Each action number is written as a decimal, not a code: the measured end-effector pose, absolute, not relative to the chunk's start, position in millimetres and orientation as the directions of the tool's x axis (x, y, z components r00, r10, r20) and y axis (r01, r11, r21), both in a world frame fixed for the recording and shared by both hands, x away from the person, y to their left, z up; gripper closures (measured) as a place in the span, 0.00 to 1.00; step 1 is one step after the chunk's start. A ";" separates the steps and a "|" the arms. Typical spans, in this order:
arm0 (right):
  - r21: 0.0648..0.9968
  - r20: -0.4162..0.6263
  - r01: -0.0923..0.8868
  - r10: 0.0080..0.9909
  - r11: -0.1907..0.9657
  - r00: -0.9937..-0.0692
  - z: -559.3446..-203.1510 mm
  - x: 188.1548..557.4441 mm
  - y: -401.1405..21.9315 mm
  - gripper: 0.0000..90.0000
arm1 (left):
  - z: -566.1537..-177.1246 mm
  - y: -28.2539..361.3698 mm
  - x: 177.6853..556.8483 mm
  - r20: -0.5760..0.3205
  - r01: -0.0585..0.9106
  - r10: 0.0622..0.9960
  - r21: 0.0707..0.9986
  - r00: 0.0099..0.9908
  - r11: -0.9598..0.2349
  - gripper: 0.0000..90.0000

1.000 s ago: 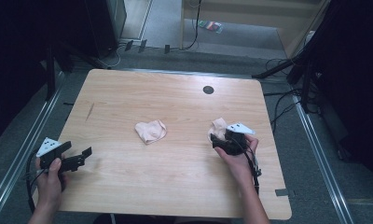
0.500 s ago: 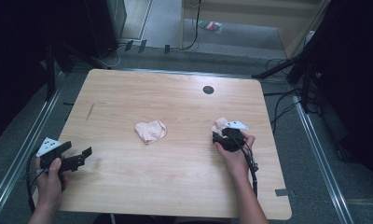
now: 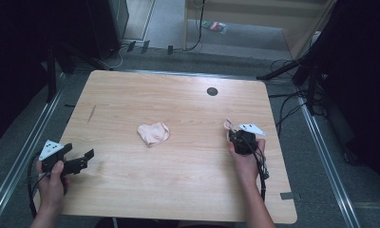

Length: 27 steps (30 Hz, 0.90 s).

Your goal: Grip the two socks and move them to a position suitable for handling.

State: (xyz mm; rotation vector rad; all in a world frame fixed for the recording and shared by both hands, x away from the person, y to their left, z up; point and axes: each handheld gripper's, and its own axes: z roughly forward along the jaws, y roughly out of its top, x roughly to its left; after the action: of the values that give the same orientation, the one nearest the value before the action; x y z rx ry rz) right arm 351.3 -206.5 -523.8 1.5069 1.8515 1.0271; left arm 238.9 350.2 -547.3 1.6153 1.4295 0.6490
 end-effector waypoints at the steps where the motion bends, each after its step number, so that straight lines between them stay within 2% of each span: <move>1: 0.826 0.059 0.558 0.970 0.086 -0.238 -520.6 349.0 -206.2 0.91 | -545.9 348.6 238.6 -0.154 0.515 0.965 0.857 0.213 0.023 0.09; 10: 0.854 0.115 0.518 0.955 0.045 -0.273 -488.3 313.7 -200.9 0.91 | -528.1 305.1 233.8 -0.136 0.490 0.945 0.871 0.298 -0.029 0.10; 18: 0.861 0.100 0.502 0.943 0.078 -0.318 -471.0 286.2 -185.1 0.91 | -515.7 261.9 229.5 -0.123 0.466 0.916 0.881 0.383 -0.076 0.10; 25: 0.869 0.108 0.488 0.931 0.082 -0.349 -457.4 266.2 -166.1 0.90 | -506.2 221.1 226.1 -0.128 0.449 0.885 0.888 0.448 -0.099 0.09; 27: 0.867 0.136 0.493 0.920 0.069 -0.368 -455.8 262.0 -156.1 0.90 | -504.1 206.9 225.7 -0.165 0.446 0.870 0.893 0.464 -0.068 0.10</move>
State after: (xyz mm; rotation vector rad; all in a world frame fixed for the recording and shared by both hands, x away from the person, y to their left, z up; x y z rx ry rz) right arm 262.0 -156.1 -455.8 1.4004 1.8979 1.2423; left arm 225.7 206.9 -504.1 1.6936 1.1422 0.5207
